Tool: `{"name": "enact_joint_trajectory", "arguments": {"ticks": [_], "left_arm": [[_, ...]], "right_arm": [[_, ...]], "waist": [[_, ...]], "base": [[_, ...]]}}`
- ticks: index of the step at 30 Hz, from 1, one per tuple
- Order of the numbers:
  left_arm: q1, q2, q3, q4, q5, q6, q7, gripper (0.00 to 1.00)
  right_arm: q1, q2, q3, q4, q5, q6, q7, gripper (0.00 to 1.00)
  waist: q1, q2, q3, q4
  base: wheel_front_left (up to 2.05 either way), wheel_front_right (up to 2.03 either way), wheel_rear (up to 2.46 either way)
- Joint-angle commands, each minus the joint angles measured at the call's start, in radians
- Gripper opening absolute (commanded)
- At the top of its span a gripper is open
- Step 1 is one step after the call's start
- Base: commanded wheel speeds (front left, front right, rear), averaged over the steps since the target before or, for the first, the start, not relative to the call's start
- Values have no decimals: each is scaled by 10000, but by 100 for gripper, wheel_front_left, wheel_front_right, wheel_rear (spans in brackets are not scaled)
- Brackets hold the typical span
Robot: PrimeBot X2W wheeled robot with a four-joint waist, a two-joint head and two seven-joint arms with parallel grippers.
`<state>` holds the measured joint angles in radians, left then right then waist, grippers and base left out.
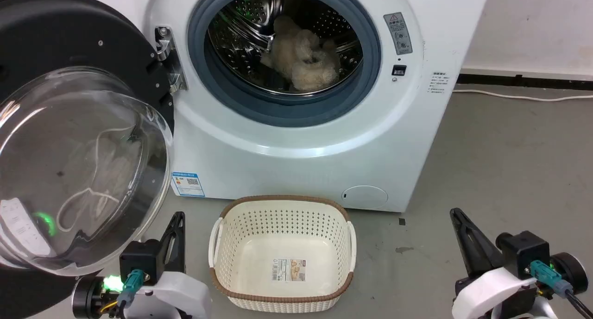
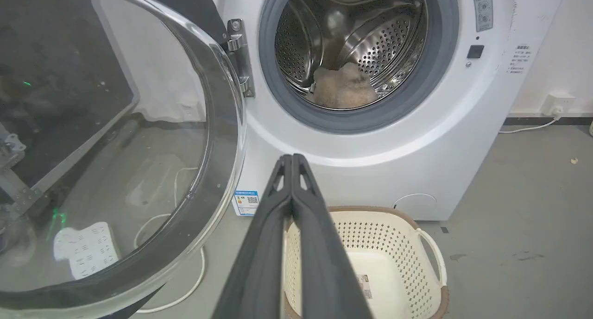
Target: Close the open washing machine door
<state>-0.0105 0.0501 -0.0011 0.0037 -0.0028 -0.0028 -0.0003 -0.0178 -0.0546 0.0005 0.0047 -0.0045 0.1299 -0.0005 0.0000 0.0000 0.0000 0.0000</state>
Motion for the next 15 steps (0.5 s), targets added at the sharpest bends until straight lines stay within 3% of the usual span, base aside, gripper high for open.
{"name": "enact_joint_trajectory", "arguments": {"ticks": [1,15], "left_arm": [[105,1,11,-37,28,28,3,0],[105,1,11,-37,28,28,3,0]], "right_arm": [[178,43,-5,-47,45,8,5,0],[178,43,-5,-47,45,8,5,0]], "waist": [[0,0,0,0],[0,0,0,0]], "base": [[0,0,0],[0,0,0]]}}
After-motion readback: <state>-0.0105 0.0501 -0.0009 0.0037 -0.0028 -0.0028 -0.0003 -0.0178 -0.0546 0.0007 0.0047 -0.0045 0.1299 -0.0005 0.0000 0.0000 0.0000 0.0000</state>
